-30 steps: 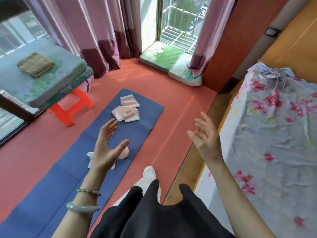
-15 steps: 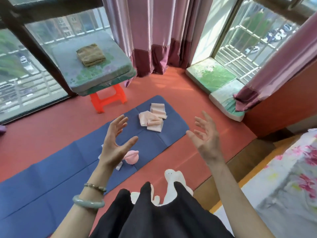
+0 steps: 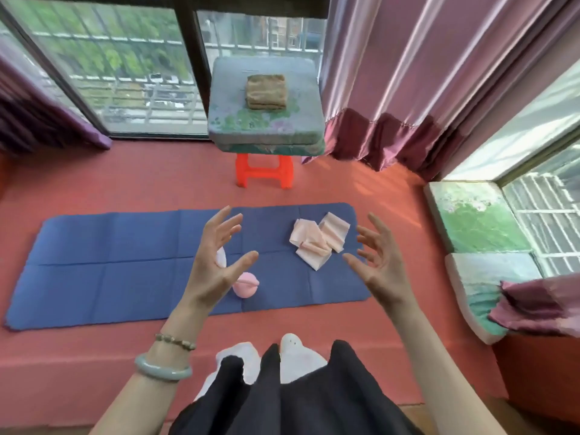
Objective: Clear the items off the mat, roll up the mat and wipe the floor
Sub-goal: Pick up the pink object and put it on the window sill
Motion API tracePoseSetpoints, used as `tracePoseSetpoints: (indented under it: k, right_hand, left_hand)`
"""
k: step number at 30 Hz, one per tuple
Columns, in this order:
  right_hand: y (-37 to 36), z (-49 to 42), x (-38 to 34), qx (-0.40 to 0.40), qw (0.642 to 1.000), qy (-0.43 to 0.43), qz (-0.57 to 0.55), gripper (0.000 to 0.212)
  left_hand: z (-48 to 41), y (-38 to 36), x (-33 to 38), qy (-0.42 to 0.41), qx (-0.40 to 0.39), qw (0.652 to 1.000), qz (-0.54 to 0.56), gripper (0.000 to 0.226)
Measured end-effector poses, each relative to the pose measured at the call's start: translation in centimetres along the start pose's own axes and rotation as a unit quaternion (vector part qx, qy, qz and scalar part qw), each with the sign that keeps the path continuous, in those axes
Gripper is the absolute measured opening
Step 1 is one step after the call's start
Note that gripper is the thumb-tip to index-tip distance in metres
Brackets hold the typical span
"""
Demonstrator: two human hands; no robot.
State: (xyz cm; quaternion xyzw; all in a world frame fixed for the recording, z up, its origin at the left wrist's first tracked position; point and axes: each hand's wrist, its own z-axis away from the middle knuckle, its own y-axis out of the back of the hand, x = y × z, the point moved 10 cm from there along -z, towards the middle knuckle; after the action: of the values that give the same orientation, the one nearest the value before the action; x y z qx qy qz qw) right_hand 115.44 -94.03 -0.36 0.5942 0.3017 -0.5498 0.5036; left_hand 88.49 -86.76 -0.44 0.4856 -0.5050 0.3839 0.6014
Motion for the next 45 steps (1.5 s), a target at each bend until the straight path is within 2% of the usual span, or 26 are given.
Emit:
tracePoseSetpoints:
  k: [3, 6, 11, 19, 23, 31, 38, 45]
  right_hand:
    - [-1.9, -2.4, 0.2, -0.055, 0.998, 0.002, 0.014, 0.075]
    - [-3.6, -4.4, 0.4, -0.074, 0.997, 0.002, 0.021, 0.073]
    - [-7.3, -6.5, 1.5, -0.098, 0.995, -0.008, 0.033, 0.071]
    - [-15.2, -10.1, 8.4, -0.148, 0.986, -0.023, 0.072, 0.07]
    - [-19.4, -12.5, 15.1, -0.185, 0.977, -0.028, 0.101, 0.07]
    - [-28.9, -18.8, 34.9, -0.24, 0.958, -0.001, 0.155, 0.07]
    - [-38.2, -21.7, 52.1, -0.319, 0.929, 0.007, 0.186, 0.069]
    - [-45.4, -22.2, 64.5, -0.401, 0.894, 0.002, 0.202, 0.071]
  left_hand:
    - [-0.3, 1.3, -0.5, 0.006, 0.034, 0.999, -0.014, 0.078]
    - [-0.5, 2.6, -1.0, 0.014, 0.051, 0.998, -0.027, 0.078]
    - [-1.7, 4.9, -2.7, 0.041, 0.038, 0.997, -0.049, 0.076]
    - [-4.6, 7.1, -13.1, 0.123, 0.015, 0.989, -0.077, 0.082]
    - [-7.0, 6.9, -21.7, 0.157, 0.042, 0.986, -0.033, 0.074]
    - [-10.8, 4.4, -45.2, 0.171, 0.043, 0.983, -0.056, 0.07]
    - [-11.6, 1.8, -64.7, 0.215, -0.032, 0.967, -0.133, 0.07]
    - [-12.9, -1.9, -78.7, 0.203, -0.15, 0.943, -0.218, 0.074]
